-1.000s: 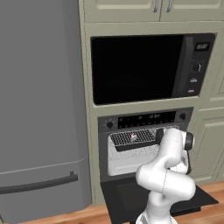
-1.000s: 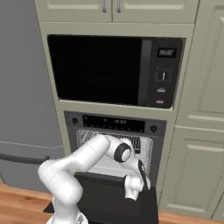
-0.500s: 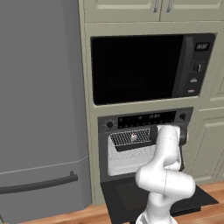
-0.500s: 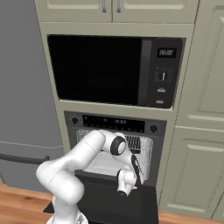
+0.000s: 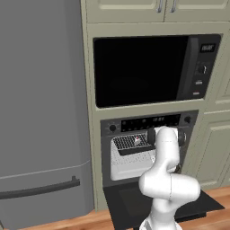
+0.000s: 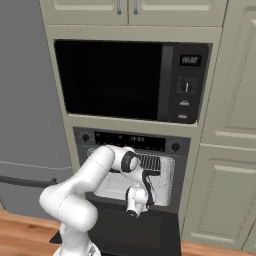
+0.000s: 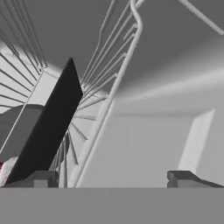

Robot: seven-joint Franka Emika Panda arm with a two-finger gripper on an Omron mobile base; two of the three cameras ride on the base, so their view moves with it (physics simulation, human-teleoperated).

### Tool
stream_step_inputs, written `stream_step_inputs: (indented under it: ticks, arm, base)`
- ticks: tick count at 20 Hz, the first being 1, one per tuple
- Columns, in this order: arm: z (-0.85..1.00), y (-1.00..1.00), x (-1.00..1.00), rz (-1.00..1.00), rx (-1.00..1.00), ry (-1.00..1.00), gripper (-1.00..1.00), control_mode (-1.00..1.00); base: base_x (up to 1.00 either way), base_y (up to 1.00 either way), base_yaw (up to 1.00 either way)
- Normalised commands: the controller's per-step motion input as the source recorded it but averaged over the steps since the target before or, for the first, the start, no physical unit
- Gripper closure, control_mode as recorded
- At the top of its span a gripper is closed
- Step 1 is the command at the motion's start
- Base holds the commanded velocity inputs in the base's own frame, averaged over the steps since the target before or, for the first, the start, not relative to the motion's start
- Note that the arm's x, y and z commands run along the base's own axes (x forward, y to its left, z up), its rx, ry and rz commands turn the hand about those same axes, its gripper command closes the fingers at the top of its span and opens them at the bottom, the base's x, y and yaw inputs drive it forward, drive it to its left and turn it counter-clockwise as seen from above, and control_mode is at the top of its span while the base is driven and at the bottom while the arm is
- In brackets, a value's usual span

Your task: Take the baked cake out of the oven and place it on the plate for cooling. Then close the oven door.

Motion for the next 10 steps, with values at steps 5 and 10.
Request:
stream_step_inputs:
  ticks: [5, 10]
  arm:
    - [0.01, 0.32, 0.30, 0.00, 0.07, 0.00, -1.00, -1.00]
    - [0.00, 0.10, 0.24, 0.00, 0.07, 0.00, -1.00, -1.00]
  base:
    - [0.00, 0.00, 0.00]
    - [0.00, 0.00, 0.00]
